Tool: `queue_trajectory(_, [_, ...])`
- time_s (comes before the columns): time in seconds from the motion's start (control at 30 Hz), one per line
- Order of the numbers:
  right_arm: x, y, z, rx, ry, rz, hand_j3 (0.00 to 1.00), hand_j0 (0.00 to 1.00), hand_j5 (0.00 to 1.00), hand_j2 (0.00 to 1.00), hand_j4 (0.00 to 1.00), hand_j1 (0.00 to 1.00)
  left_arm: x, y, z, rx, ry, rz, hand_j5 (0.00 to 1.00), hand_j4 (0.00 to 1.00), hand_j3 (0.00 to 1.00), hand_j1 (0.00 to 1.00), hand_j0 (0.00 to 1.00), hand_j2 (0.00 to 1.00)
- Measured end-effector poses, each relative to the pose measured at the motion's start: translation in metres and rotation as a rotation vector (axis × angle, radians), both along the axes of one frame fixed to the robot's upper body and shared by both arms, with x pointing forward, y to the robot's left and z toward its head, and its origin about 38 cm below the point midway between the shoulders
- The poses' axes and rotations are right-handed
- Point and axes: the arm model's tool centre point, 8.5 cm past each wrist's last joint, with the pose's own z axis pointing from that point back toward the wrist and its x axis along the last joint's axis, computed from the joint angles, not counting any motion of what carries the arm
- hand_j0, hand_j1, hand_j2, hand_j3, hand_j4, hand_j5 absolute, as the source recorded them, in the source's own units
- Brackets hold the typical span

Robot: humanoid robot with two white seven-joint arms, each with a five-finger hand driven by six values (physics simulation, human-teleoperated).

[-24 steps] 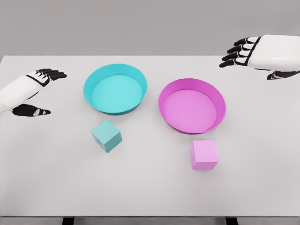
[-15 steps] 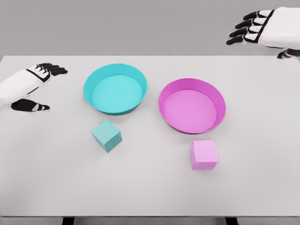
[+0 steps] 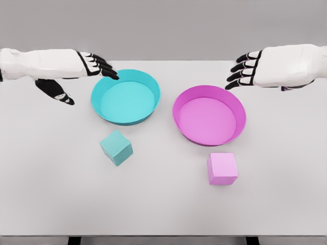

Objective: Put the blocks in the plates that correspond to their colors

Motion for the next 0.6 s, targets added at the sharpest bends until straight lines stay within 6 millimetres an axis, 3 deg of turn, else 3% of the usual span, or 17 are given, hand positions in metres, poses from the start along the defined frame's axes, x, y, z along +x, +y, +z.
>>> queue_trajectory(0.13, [-0.001,0.009,-0.030,-0.034,0.080,0.027,1.00,1.00,1.00,1.00,1.00,1.00,-0.010,-0.021,-0.020,0.019,0.124,-0.080,1.00,1.00,1.00,1.00,1.00,1.00])
queue_trajectory(0.23, [-0.002,0.017,-0.039,-0.044,0.106,0.047,1.00,1.00,1.00,1.00,1.00,1.00,-0.021,-0.031,-0.041,0.025,0.202,-0.118,1.00,1.00,1.00,1.00,1.00,1.00])
queue_trajectory(0.43, [-0.004,0.028,-0.057,-0.067,0.155,0.080,1.00,1.00,1.00,1.00,1.00,1.00,-0.032,-0.052,-0.054,0.022,0.246,-0.187,1.00,1.00,1.00,1.00,1.00,1.00])
queue_trajectory(0.6, [-0.007,0.038,-0.074,-0.087,0.198,0.111,1.00,1.00,1.00,1.00,1.00,1.00,-0.033,-0.056,-0.060,0.050,0.238,-0.201,1.00,1.00,1.00,1.00,1.00,1.00])
